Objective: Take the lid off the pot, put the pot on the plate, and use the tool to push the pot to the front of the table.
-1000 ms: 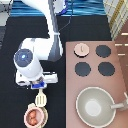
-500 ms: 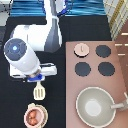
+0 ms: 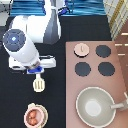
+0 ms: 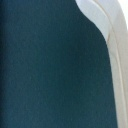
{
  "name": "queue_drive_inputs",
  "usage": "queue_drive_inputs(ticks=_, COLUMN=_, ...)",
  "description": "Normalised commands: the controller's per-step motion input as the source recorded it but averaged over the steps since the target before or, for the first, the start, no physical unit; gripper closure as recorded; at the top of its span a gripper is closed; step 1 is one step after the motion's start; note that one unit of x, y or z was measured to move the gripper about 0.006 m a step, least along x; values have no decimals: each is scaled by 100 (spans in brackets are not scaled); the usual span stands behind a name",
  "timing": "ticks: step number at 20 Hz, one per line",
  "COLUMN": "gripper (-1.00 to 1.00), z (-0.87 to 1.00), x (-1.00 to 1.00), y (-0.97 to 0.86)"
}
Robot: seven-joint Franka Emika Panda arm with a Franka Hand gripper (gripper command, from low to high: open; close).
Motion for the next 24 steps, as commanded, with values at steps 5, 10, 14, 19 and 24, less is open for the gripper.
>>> queue_drive_inputs(ticks=5, gripper=100, z=-79, x=-100, y=-4)
queue_drive_inputs(ticks=10, gripper=100, z=-84, x=-100, y=-1)
queue_drive_inputs(ticks=14, gripper=100, z=-68, x=-100, y=0)
queue_drive_inputs(ticks=19, gripper=100, z=-50, x=-100, y=3)
queue_drive_inputs(ticks=24, gripper=-100, z=87, x=-73, y=33)
